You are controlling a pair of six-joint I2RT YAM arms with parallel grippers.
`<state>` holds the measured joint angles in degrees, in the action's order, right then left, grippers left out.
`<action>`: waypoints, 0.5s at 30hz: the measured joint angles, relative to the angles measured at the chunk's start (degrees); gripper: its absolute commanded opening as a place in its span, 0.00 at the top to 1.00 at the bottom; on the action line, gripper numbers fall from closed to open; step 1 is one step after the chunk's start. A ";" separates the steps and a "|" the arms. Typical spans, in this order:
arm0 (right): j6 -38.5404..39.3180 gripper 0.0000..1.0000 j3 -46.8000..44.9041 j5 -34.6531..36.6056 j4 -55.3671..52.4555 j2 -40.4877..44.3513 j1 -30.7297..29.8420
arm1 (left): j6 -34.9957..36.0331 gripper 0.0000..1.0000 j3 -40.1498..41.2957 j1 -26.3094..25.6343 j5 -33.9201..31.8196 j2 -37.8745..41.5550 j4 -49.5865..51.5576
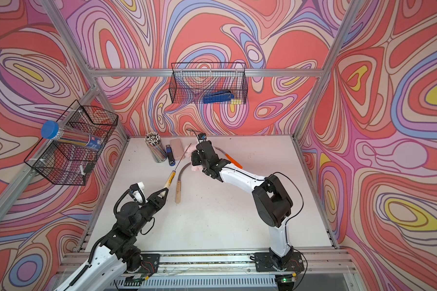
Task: Wipe small sickles with rags
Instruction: Wipe the small sickle.
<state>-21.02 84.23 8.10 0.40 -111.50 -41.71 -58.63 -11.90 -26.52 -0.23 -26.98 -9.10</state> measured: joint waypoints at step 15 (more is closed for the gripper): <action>0.68 1.00 -3.26 0.24 0.26 0.83 -10.25 | 0.11 1.00 0.00 0.00 -0.28 1.20 0.26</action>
<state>-20.34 80.97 8.34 0.67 -110.67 -51.96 -58.52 -11.90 -26.52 -0.51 -25.78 -8.84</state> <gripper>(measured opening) 0.135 0.249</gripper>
